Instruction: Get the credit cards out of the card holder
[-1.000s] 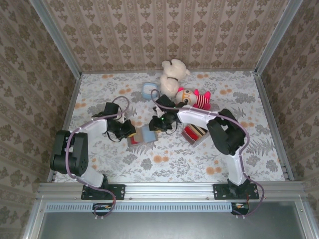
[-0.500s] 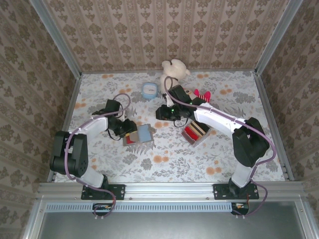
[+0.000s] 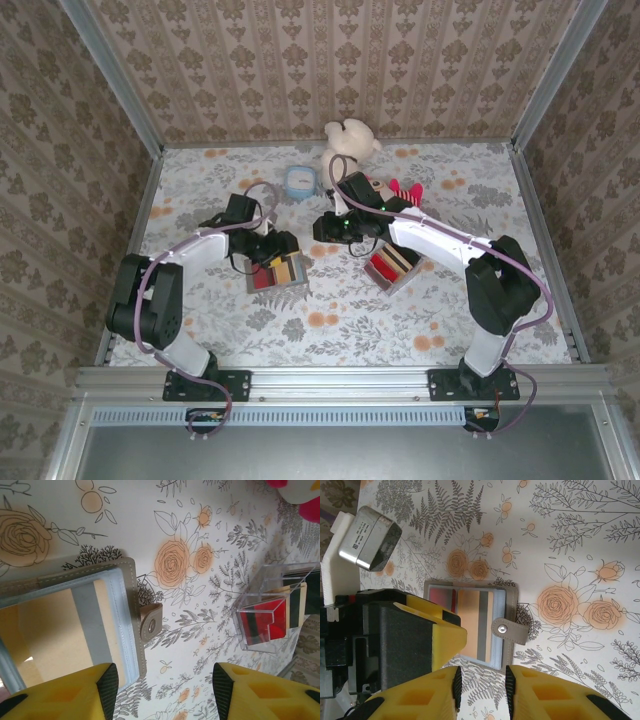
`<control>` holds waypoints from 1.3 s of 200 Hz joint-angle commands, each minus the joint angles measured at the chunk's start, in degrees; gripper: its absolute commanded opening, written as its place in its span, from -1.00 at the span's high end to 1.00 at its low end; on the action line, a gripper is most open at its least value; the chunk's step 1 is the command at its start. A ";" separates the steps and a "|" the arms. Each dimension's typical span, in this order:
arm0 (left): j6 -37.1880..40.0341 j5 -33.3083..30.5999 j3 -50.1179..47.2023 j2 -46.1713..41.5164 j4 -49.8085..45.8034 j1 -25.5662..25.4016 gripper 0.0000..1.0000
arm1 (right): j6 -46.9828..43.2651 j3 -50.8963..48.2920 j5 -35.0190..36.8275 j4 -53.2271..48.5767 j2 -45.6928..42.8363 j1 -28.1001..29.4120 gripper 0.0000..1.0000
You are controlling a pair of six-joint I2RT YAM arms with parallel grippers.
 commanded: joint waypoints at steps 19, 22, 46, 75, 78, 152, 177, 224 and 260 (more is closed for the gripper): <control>-0.49 -5.08 0.40 -2.03 -3.60 1.97 -0.13 | 0.53 0.43 -2.34 0.76 3.80 0.29 0.37; -0.59 -5.26 0.24 -2.21 -3.60 2.27 -0.13 | 0.59 0.60 -2.49 0.78 4.06 0.37 0.37; -1.20 -5.35 -1.33 -2.92 -3.25 4.71 -0.15 | 0.99 1.70 -3.80 1.05 6.14 0.99 0.39; -1.34 -5.29 -2.46 -2.84 -3.42 6.56 -0.18 | 0.95 3.62 -4.98 0.60 8.67 1.97 0.40; -1.37 -5.31 -2.56 -2.86 -3.37 6.65 -0.18 | 0.91 3.93 -5.07 0.46 8.93 2.07 0.40; -0.62 -5.08 -5.52 -1.29 -2.36 7.65 -0.03 | -0.89 9.05 -1.99 -2.78 15.13 4.41 0.40; -0.74 -5.43 -6.49 -0.63 -1.73 7.74 0.14 | -1.02 11.02 -1.84 -3.55 17.52 5.37 0.44; -1.26 -3.69 -6.85 0.27 0.25 7.75 0.38 | -1.15 14.31 -1.66 -5.42 21.47 6.40 0.46; -1.33 -3.35 -6.99 1.05 0.78 7.66 0.48 | -1.14 15.84 -1.82 -6.28 23.54 6.54 0.50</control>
